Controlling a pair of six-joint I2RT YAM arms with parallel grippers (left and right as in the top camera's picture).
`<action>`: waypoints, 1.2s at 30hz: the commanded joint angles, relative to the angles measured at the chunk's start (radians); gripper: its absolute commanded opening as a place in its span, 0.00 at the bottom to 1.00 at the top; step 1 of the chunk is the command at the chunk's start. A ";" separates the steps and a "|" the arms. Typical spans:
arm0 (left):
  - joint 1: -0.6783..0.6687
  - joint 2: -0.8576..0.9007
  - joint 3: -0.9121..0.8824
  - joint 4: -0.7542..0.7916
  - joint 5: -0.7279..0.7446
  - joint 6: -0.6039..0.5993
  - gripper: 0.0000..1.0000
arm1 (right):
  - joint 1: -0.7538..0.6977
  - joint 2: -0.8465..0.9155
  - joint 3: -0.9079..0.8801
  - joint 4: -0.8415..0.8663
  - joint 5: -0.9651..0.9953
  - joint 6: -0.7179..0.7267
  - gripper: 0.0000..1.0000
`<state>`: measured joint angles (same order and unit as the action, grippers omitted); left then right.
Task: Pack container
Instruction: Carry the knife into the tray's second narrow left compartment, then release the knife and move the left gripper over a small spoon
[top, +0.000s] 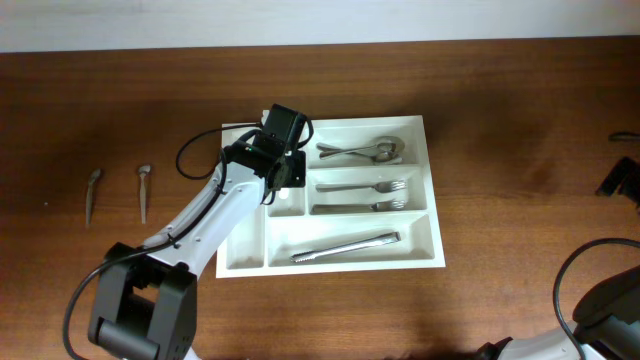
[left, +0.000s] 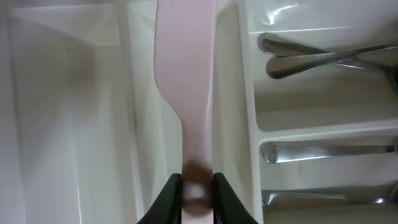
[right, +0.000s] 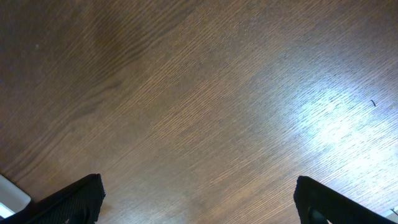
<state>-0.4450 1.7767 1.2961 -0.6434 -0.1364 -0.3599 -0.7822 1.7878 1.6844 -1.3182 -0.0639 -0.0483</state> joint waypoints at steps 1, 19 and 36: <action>-0.002 0.008 0.009 -0.002 -0.014 -0.009 0.15 | 0.003 -0.003 -0.001 0.002 0.013 0.008 0.99; 0.008 0.003 0.054 0.005 -0.019 -0.008 0.78 | 0.003 -0.003 -0.001 0.003 0.013 0.008 0.99; 0.254 -0.042 0.219 -0.309 -0.423 0.077 0.99 | 0.003 -0.003 -0.001 0.003 0.013 0.008 0.99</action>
<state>-0.2344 1.7576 1.5043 -0.9188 -0.4778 -0.3035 -0.7822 1.7878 1.6844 -1.3178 -0.0639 -0.0479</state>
